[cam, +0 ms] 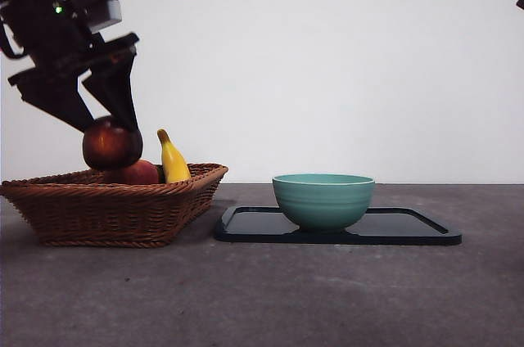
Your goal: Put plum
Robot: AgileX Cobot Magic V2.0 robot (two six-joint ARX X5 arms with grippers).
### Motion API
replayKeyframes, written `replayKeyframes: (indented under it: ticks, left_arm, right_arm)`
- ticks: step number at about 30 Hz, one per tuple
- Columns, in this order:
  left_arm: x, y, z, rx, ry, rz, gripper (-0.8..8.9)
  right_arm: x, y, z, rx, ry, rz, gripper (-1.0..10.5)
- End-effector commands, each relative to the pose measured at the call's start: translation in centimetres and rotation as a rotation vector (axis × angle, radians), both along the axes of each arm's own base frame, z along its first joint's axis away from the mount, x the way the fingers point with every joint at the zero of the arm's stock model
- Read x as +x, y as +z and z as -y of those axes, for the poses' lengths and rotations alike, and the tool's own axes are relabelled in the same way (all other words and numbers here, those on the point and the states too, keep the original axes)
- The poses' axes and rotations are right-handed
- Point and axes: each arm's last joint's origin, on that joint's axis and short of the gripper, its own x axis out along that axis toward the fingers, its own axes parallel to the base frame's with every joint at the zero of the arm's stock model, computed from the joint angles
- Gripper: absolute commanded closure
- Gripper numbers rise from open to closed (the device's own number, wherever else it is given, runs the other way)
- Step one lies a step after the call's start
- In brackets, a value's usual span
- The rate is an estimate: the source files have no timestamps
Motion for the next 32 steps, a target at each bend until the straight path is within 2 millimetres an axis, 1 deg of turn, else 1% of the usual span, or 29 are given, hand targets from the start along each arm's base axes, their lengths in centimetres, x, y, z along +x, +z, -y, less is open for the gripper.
replayKeyframes:
  ticks: [1, 8, 16, 23, 30, 32]
  left_arm:
    - [0.2, -0.8, 0.1, -0.004, -0.004, 0.025, 5.38]
    - [0.1, -2.6, 0.0, 0.005, -0.013, 0.013, 5.38]
    - [0.7, -3.4, 0.2, 0.017, -0.029, 0.018, 5.38]
    - [1.3, -5.4, 0.3, 0.032, -0.029, -0.048, 5.38]
    - [1.3, -5.6, 0.4, 0.035, -0.029, -0.063, 5.31]
    - [1.2, -5.7, 0.3, 0.038, -0.029, -0.078, 4.92]
  right_arm:
    - [0.1, 0.3, -0.1, 0.0, 0.011, 0.021, 7.8]
    - [0.1, 0.4, -0.1, 0.004, 0.01, 0.029, 7.8]
    - [0.1, 0.4, -0.1, 0.005, 0.009, 0.028, 7.8]
    - [0.1, 0.4, -0.1, 0.006, 0.009, 0.027, 7.8]
    - [0.1, 0.4, -0.1, 0.006, 0.009, 0.027, 7.8]
    - [0.1, 0.4, -0.1, 0.006, 0.009, 0.027, 7.8]
